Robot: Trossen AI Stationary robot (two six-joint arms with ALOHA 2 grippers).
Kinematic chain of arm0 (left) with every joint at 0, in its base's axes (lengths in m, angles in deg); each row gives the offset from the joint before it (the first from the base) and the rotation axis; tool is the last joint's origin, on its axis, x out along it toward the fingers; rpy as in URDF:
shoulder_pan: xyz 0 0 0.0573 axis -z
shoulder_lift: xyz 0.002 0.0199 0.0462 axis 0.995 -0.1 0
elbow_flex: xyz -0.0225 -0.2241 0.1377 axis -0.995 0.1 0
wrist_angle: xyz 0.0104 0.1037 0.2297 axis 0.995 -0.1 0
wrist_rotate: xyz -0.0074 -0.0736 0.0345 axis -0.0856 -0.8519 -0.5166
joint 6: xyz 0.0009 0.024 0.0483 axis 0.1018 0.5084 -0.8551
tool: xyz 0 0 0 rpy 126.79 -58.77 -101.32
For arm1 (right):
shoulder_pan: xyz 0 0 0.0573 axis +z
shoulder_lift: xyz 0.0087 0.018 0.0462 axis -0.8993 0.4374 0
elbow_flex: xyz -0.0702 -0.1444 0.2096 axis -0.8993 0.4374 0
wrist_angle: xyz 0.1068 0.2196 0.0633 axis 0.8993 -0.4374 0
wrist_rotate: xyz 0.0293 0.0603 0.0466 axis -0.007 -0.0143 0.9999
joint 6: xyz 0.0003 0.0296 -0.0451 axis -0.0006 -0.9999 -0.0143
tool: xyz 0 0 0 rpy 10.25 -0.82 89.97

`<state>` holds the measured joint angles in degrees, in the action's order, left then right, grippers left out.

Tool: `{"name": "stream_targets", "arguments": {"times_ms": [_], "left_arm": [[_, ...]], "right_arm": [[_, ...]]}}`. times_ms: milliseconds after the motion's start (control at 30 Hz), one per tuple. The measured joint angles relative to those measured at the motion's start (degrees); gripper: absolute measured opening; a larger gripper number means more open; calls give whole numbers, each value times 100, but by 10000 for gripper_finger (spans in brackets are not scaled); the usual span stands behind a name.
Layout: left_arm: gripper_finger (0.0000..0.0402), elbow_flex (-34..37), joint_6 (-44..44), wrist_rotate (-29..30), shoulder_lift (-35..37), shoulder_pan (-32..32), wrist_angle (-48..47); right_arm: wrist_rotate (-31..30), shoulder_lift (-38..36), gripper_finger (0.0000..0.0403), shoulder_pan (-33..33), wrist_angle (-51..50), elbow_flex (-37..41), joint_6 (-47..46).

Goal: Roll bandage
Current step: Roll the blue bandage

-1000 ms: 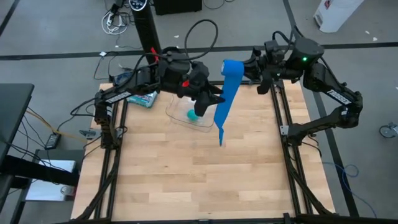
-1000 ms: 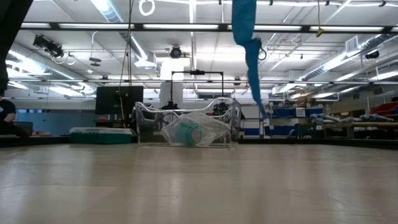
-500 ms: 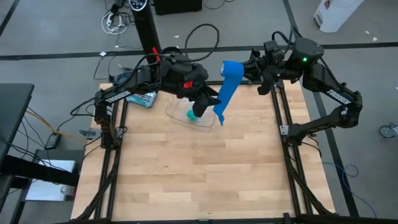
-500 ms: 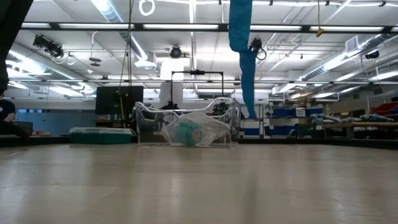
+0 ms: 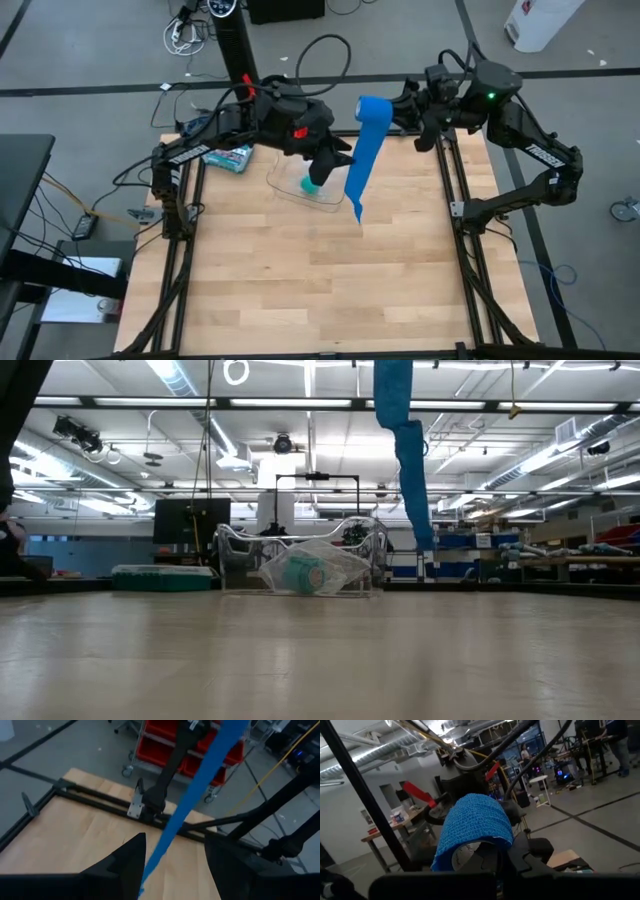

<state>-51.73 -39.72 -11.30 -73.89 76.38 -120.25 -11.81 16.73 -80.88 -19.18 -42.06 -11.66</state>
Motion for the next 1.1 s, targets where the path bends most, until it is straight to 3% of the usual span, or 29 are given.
{"name": "stream_targets", "arguments": {"times_ms": [333, 433, 567, 600, 867, 1100], "left_arm": [[192, 4, -280, 353, -181, 2, 204], [144, 4, -272, 387, -199, 2, 233], [29, 4, -229, 129, -182, 2, 356], [16, 4, -115, 30, -163, 2, 362], [5, 2, 438, -453, 96, 4, 453], [5, 2, 980, -865, 155, 14, 672]], "right_arm": [[-120, 0, 0, 0, 166, 0, -72], [-120, 0, 0, 0, 154, 0, -79], [-120, 0, 0, 0, 129, 0, -78], [-118, 0, 0, -4, 104, 0, -75], [-158, -133, 0, -464, -1375, -4, 909], [-845, -103, 0, -854, -2392, -4, 2200]]}}
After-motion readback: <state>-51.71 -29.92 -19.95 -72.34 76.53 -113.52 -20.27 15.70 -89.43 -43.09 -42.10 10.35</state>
